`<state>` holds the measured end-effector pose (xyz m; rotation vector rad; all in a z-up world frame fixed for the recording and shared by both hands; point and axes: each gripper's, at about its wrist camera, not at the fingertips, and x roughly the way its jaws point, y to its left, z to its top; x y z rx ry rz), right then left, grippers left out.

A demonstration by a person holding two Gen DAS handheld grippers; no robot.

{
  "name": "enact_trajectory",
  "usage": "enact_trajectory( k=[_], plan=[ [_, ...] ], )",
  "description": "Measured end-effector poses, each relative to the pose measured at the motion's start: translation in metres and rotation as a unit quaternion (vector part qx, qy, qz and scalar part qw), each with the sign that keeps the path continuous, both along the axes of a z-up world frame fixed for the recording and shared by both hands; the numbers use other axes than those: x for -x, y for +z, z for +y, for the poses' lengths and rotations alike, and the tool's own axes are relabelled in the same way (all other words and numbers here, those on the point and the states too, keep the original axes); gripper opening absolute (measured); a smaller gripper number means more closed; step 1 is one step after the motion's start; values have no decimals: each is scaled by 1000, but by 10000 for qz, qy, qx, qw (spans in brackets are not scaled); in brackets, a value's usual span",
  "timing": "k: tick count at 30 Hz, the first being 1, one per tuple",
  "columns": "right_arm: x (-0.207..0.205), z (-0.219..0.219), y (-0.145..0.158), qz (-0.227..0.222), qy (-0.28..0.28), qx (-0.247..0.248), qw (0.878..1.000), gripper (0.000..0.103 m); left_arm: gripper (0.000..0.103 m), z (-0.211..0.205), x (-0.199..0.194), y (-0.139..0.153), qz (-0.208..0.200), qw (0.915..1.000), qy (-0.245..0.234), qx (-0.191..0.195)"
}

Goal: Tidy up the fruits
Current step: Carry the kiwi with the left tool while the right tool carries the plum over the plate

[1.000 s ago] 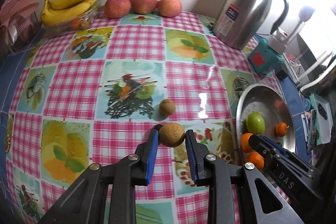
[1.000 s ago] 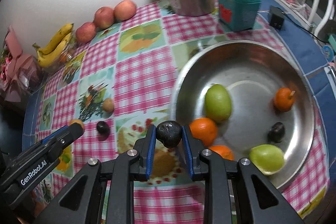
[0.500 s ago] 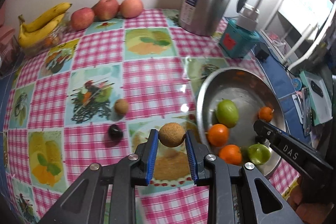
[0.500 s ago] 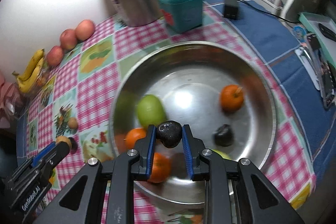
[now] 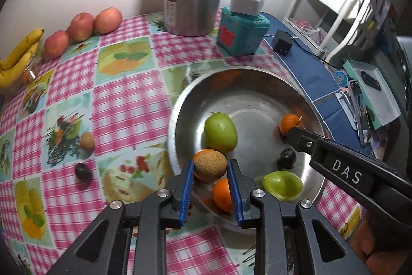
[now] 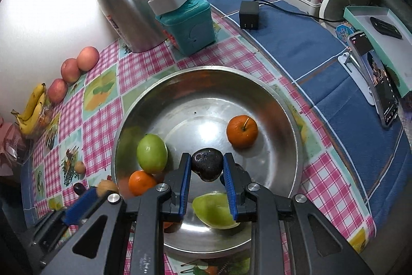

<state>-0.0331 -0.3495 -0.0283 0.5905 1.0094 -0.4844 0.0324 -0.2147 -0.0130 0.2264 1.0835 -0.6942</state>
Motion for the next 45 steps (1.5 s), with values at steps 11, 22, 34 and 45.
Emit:
enact_trajectory(
  k=[11, 22, 34, 45],
  plan=[
    [-2, 3, -6, 86, 124, -115, 9998, 26, 29, -12, 5, -8, -152, 9998, -145, 36],
    [-7, 5, -13, 211, 216, -139, 9994, 27, 29, -15, 6, -12, -127, 9998, -172, -3],
    [-9, 8, -20, 388, 278, -140, 9988, 27, 29, -17, 7, -17, -85, 9997, -228, -59],
    [-11, 9, -21, 422, 281, -227, 9985, 27, 34, -17, 5, -17, -10, 9997, -230, -49]
  ],
)
